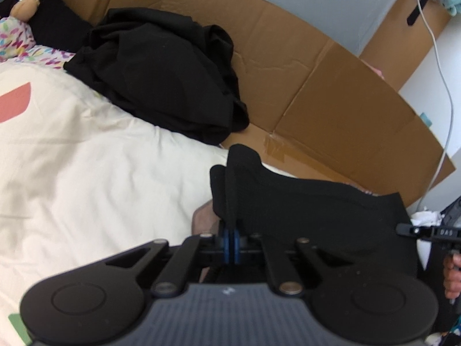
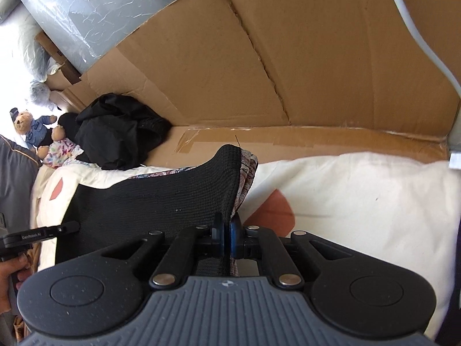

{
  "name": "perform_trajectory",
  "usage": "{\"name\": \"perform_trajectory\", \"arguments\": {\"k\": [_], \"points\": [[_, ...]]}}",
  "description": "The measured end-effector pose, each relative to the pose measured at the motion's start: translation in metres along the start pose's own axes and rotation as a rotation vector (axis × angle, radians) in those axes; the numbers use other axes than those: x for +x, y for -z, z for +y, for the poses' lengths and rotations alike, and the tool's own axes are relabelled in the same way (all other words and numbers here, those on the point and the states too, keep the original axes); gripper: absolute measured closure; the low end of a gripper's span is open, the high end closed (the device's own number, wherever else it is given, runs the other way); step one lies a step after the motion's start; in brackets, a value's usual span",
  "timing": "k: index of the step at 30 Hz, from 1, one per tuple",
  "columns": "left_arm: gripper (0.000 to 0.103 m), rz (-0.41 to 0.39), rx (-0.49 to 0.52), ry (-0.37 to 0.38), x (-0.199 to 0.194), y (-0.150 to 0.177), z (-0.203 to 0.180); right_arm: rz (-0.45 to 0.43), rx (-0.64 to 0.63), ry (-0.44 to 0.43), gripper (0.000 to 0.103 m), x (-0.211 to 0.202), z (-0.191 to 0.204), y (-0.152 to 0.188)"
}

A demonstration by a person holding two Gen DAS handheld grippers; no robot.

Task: Fold clothes
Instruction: 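Open both grippers and withdraw them from the folded shorts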

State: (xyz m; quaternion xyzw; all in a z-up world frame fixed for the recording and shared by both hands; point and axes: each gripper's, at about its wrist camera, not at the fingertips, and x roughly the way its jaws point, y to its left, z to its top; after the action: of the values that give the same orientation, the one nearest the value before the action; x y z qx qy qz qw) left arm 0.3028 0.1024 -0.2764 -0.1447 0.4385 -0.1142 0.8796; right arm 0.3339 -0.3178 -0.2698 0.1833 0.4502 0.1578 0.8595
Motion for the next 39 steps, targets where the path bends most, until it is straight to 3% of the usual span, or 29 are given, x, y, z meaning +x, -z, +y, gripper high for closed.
{"name": "perform_trajectory", "arguments": {"k": [3,5,7,8,11,13,27,39], "points": [[0.094,0.019,-0.008,-0.014,0.011,0.003,0.005,0.007,0.001,0.008,0.099,0.005,-0.001,-0.001],[0.078,0.051,-0.008,-0.047,0.019,0.006,0.006,0.018,0.008,0.015,0.096,0.01,-0.002,0.001],[0.045,0.056,0.026,-0.103,0.02,0.01,0.003,0.028,0.017,0.022,0.091,0.014,-0.002,0.004],[0.042,0.058,0.042,-0.13,0.02,0.012,0.001,0.029,0.017,0.027,0.085,0.015,-0.003,0.005],[0.04,0.044,0.045,-0.123,0.013,0.016,0.004,0.02,0.016,0.023,0.065,0.012,-0.005,0.008],[0.04,0.048,0.032,-0.122,0.009,0.017,0.007,0.013,0.029,0.021,0.062,0.008,-0.009,0.009],[0.038,0.1,0.054,-0.139,-0.034,0.037,-0.01,0.058,0.02,0.032,0.059,-0.026,-0.007,0.039],[0.038,0.043,0.02,-0.156,-0.082,0.049,-0.041,0.029,-0.017,-0.013,0.059,-0.073,0.022,0.06]]}}
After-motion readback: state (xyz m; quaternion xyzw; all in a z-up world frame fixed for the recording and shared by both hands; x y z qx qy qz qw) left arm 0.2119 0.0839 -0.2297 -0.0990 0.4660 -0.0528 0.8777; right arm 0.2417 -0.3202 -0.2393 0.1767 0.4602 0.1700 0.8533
